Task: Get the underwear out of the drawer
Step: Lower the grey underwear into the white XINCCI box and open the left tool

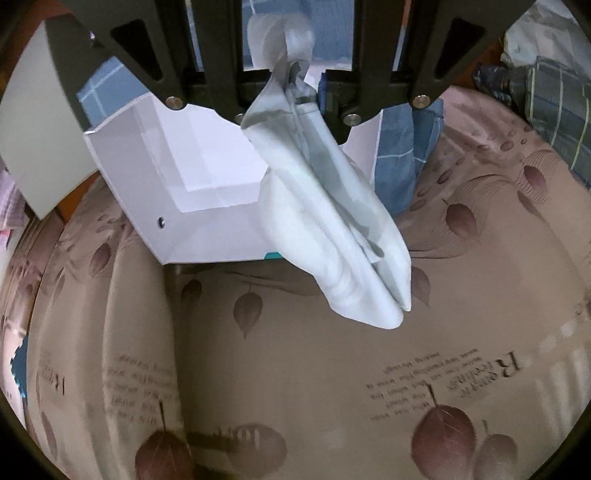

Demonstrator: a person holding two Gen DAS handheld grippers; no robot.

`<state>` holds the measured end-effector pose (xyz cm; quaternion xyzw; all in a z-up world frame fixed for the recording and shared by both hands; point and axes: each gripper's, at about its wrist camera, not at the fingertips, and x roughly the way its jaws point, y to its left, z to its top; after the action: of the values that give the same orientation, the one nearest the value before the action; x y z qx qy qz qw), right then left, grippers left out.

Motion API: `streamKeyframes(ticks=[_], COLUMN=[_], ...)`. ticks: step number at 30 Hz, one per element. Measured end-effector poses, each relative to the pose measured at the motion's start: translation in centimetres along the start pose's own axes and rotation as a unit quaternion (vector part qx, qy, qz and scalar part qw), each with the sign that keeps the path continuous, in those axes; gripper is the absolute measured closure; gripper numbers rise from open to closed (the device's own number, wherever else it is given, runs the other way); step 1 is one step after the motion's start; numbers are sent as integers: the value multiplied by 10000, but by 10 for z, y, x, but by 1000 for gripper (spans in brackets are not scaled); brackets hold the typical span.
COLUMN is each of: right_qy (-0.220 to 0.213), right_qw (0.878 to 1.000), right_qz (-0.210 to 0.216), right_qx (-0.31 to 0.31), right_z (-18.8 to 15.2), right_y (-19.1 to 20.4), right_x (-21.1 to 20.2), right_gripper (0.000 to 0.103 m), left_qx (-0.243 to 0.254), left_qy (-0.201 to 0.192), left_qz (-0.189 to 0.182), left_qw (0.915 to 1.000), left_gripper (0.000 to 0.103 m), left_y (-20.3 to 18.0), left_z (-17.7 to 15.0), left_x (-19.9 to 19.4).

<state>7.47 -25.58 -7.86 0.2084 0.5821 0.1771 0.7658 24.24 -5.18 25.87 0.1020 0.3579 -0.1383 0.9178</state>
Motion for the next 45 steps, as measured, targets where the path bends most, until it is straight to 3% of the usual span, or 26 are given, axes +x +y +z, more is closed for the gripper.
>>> streamKeyframes(ticks=[7, 11, 26, 33, 45], right_qy=[24, 20, -4, -21, -30], right_qw=[10000, 10000, 10000, 10000, 10000], right_qz=[78, 82, 62, 48, 65], right_qx=[7, 11, 1, -5, 4], right_z=[0, 0, -1, -2, -2], right_y=[0, -1, -2, -3, -2], right_x=[3, 3, 4, 4, 4], right_gripper=[85, 85, 85, 85, 85], left_qx=[152, -35, -620, -639, -603], left_qy=[442, 599, 1011, 1131, 1155], left_qz=[135, 143, 126, 271, 700], left_qw=[9988, 9981, 9929, 9912, 9890], left_gripper=[88, 88, 88, 88, 87], left_y=[-1, 6, 3, 0, 7], left_z=[-22, -32, -57, -60, -44], left_x=[52, 62, 53, 44, 63])
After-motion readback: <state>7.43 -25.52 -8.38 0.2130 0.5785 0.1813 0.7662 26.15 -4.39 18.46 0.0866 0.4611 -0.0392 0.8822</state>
